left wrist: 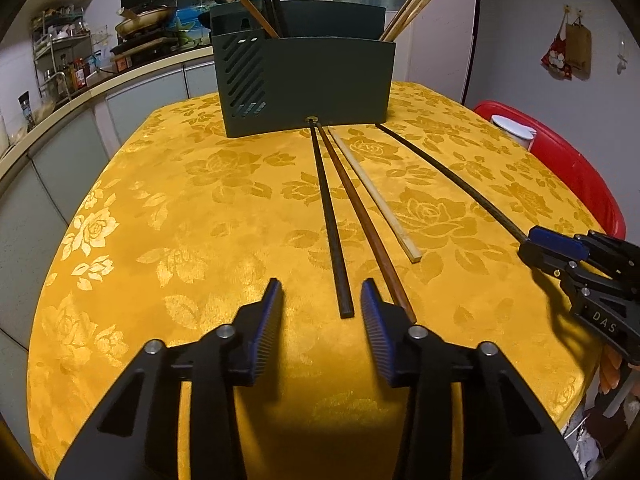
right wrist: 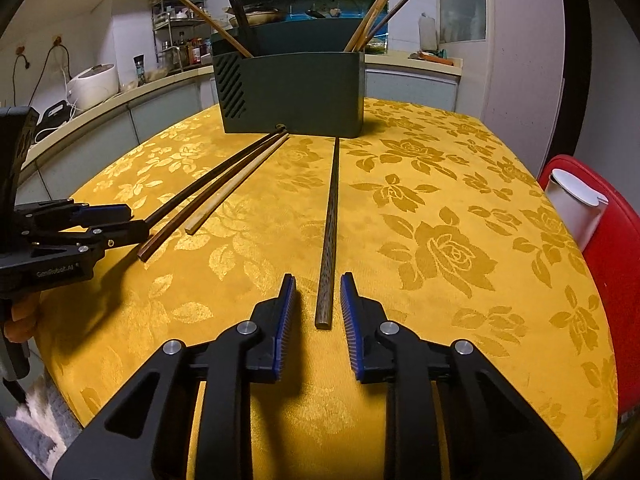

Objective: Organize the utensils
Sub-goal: 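Close the left gripper on a dark chopstick while the right closes on another dark one, then lift both held chopsticks and carry them above the holder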

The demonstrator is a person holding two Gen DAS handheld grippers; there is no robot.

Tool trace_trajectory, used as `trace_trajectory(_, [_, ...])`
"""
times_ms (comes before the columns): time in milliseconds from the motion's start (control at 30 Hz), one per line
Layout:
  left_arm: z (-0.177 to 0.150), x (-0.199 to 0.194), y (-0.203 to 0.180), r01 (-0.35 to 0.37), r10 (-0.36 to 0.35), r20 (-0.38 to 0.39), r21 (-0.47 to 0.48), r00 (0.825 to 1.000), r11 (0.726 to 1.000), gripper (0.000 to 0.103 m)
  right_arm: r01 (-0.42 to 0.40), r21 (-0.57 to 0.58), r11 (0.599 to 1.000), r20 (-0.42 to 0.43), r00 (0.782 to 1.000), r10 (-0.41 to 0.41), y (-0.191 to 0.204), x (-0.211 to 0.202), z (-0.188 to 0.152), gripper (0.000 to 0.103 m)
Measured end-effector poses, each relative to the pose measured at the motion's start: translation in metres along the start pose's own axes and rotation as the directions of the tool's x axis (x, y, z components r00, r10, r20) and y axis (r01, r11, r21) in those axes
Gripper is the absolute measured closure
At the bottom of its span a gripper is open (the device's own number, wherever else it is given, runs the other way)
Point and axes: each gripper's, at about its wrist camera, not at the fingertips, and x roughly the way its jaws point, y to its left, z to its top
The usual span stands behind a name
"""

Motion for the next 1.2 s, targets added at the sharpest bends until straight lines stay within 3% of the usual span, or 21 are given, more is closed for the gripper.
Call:
trace_trajectory(233, [-0.001, 0.0, -0.006, 0.014, -0.014, 0.007, 0.028, 1.0, 1.0, 0.095, 0.0, -0.004, 1.0, -0.001, 1.0, 0.0, 0.0, 0.001, 0.001, 0.089])
trace_trajectory(633, [0.007, -0.013, 0.002, -0.001, 0.0, 0.013, 0.006, 1.0, 1.0, 0.096, -0.026, 0.047, 0.999, -0.008, 1.0, 0.027, -0.006, -0.01, 0.008, 0.095])
trace_trajectory(900, [0.031, -0.067, 0.013, 0.025, -0.023, 0.142, -0.01, 0.99, 1.0, 0.096, -0.047, 0.064, 0.997, 0.125, 0.991, 0.039, -0.012, -0.06, 0.036, 0.095])
trace_trajectory(1200, [0.086, -0.13, 0.016, -0.005, -0.004, 0.315, 0.029, 0.949, 1.0, 0.096, -0.077, 0.031, 0.997, 0.284, 0.957, 0.065, -0.009, -0.106, 0.094, 0.095])
